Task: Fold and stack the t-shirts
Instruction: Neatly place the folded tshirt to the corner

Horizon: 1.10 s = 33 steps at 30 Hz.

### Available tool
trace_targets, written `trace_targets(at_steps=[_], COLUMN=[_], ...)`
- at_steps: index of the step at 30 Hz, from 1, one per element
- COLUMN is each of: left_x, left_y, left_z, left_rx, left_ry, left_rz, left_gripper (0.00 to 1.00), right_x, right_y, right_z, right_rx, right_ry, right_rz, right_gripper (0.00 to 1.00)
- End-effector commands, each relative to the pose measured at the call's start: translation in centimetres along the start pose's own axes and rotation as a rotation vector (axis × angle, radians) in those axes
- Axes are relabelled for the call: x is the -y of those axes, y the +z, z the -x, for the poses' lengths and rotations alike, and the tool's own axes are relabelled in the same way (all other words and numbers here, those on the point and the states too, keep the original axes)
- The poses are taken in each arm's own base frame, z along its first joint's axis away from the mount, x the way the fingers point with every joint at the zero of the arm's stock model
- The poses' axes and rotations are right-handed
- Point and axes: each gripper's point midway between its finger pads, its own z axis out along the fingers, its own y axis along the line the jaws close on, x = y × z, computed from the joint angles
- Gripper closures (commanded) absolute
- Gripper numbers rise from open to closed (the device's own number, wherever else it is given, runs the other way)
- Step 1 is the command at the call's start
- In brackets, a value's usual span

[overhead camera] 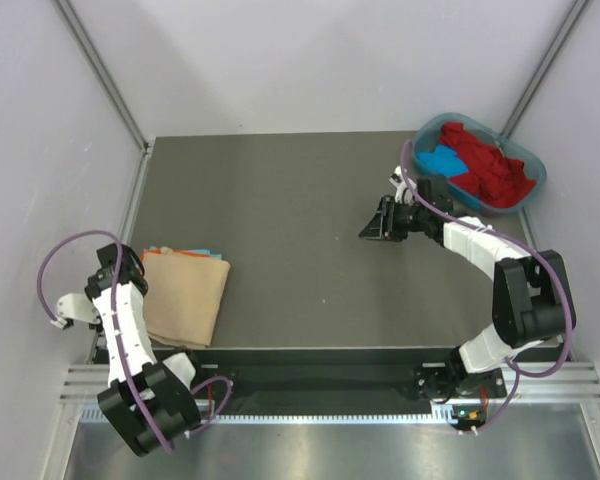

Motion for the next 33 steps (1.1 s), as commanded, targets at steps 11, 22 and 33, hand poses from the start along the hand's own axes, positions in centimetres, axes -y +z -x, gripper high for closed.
trace_targets(at_steps=[11, 22, 33], left_x=[1.9, 11.3, 5.0], left_y=[-1.4, -7.0, 1.1], left_z=[5.5, -0.3, -3.3], left_rx=[0.197, -0.136, -0.064], left_ry=[0.028, 0.214, 0.163], left_rz=[-0.016, -0.65, -0.363], left_gripper=[0.41, 0.44, 0.42], right_x=[-0.7, -0.3, -0.6], right_y=[-0.2, -0.1, 0.1], right_z=[1.8, 1.8, 0.7], right_rx=[0.044, 0.042, 0.015], right_ry=[-0.041, -0.041, -0.048], right_rz=[0.022, -0.001, 0.0], right_gripper=[0.61, 0.6, 0.59])
